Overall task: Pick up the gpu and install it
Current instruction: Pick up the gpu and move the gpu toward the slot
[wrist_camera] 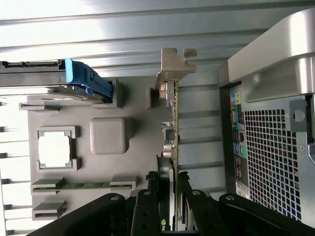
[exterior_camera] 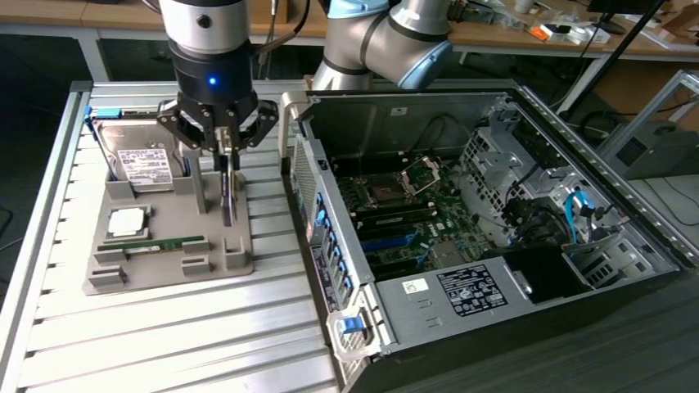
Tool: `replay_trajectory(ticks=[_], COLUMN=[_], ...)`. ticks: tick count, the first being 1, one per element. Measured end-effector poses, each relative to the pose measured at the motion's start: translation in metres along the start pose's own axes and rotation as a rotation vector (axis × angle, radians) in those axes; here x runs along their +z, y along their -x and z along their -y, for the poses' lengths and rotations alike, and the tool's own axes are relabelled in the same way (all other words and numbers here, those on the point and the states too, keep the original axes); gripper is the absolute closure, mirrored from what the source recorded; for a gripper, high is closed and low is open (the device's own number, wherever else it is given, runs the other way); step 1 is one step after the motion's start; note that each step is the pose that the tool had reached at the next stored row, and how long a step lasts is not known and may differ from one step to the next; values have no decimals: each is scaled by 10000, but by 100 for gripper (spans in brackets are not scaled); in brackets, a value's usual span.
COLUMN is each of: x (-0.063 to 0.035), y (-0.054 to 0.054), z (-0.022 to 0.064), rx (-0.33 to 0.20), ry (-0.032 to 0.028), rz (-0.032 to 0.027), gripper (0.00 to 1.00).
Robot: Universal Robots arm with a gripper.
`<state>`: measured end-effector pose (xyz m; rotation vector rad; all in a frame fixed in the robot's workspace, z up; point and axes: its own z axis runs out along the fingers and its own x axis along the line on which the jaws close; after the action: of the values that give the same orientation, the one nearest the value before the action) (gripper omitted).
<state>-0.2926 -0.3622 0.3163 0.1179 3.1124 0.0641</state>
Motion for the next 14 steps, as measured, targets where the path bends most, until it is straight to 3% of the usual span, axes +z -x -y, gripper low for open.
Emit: replay_trajectory(ticks=[14], x=[-53], y=[1], z=[-2], rx=[0], ry=[0], rz=[-1], gripper=[73])
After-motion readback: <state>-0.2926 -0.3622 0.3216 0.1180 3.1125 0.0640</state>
